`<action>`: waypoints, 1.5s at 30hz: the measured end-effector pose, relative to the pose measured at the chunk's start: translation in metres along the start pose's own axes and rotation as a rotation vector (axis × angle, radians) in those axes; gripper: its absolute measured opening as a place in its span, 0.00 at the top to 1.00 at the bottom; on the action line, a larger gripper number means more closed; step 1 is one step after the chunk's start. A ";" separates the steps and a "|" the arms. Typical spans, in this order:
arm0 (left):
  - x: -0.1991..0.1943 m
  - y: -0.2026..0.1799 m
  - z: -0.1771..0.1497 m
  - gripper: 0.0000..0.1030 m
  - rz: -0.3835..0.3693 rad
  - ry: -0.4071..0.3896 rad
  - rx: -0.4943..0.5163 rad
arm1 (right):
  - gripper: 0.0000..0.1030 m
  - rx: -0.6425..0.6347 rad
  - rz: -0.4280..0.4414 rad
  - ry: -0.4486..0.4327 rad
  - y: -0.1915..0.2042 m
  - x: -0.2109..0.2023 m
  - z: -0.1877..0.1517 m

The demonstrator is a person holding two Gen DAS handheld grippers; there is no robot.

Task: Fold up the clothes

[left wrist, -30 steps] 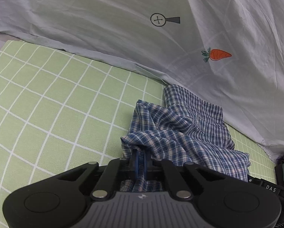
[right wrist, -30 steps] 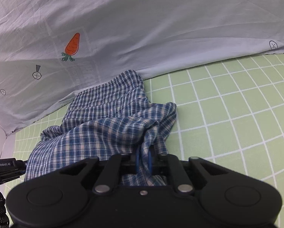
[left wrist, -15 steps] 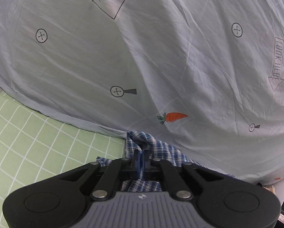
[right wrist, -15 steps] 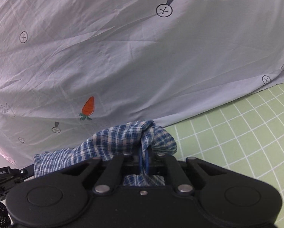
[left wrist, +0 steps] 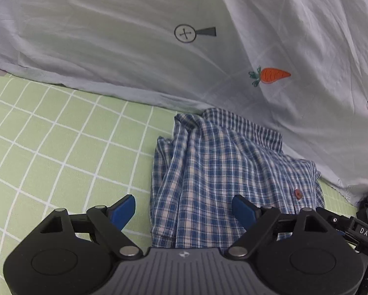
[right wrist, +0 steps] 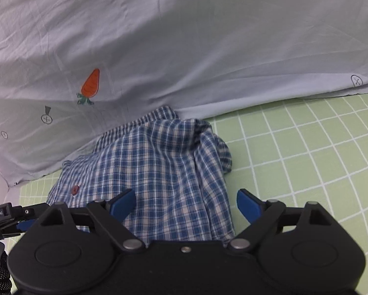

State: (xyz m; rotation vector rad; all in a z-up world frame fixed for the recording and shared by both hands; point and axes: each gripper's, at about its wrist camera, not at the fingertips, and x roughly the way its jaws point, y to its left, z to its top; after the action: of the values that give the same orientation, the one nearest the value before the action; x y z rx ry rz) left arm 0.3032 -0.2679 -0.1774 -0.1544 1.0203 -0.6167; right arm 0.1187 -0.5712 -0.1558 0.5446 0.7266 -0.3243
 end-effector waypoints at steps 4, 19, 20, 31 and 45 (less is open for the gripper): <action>0.018 -0.002 -0.003 0.12 -0.021 0.022 0.006 | 0.07 0.006 0.006 0.038 0.001 0.026 -0.001; -0.005 -0.041 -0.042 0.73 -0.170 0.111 0.019 | 0.73 -0.002 0.101 0.148 0.047 0.006 -0.034; -0.016 -0.045 -0.053 0.75 -0.176 0.125 0.031 | 0.78 -0.014 0.101 0.155 0.052 -0.006 -0.041; -0.132 -0.095 -0.192 0.82 -0.281 0.251 0.091 | 0.85 0.052 0.058 0.098 0.051 -0.201 -0.146; -0.163 -0.235 -0.248 0.82 -0.456 0.219 0.274 | 0.86 0.135 -0.072 -0.108 -0.048 -0.330 -0.153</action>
State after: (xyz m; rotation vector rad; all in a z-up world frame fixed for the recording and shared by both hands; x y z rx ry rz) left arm -0.0599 -0.3318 -0.0923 -0.0780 1.1071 -1.2019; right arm -0.2194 -0.4917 -0.0364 0.6247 0.6234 -0.4694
